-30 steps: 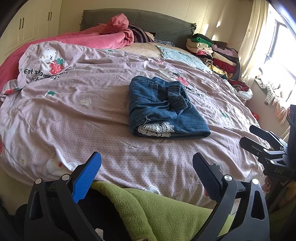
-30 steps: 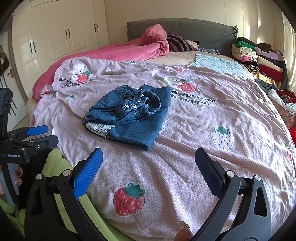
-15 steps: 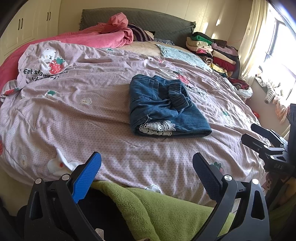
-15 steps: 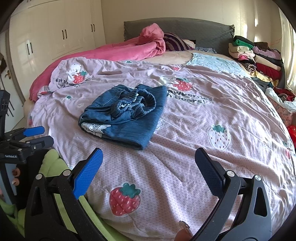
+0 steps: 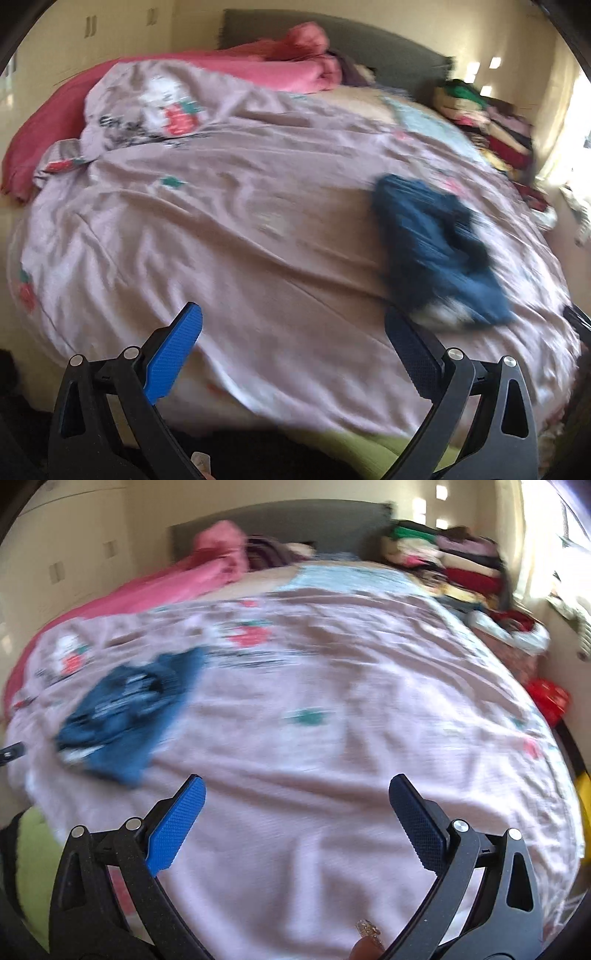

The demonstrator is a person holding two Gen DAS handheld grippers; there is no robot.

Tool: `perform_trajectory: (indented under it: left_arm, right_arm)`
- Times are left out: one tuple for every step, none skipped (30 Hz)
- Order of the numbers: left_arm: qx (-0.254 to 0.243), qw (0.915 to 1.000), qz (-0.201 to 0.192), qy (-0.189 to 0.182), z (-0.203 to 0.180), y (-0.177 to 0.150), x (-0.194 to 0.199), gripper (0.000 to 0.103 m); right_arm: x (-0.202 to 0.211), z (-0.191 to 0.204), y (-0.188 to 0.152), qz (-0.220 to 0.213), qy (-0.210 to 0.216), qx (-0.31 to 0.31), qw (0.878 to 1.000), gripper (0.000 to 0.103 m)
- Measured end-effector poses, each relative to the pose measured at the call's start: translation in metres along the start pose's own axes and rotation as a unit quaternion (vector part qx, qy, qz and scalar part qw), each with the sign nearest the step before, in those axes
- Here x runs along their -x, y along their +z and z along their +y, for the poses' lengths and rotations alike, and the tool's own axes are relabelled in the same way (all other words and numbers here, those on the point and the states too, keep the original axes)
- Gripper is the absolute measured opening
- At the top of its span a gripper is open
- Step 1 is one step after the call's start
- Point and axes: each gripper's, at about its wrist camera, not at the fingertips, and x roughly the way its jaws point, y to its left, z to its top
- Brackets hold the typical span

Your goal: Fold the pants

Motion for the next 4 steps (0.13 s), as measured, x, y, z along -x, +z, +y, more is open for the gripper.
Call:
perform_trajectory:
  left_arm:
    - [0.004, 0.9999, 0.003, 0.013, 0.008, 0.01, -0.008, 0.099]
    - [0.007, 0.9996, 0.009, 0.027, 0.019, 0.023, -0.021, 0.099]
    - [0.008, 0.9986, 0.013, 0.051, 0.035, 0.038, -0.038, 0.099]
    - [0.013, 0.9974, 0.014, 0.069, 0.044, 0.047, -0.047, 0.099]
  right_arm:
    - [-0.008, -0.018, 0.005, 0.003, -0.013, -0.013, 1.0, 0.094]
    - [-0.019, -0.045, 0.013, 0.009, -0.035, -0.027, 0.999, 0.094]
    - [-0.026, -0.061, 0.017, 0.013, -0.052, -0.035, 0.998, 0.094]
    - [-0.036, -0.083, 0.023, 0.02, -0.073, -0.049, 0.996, 0.094]
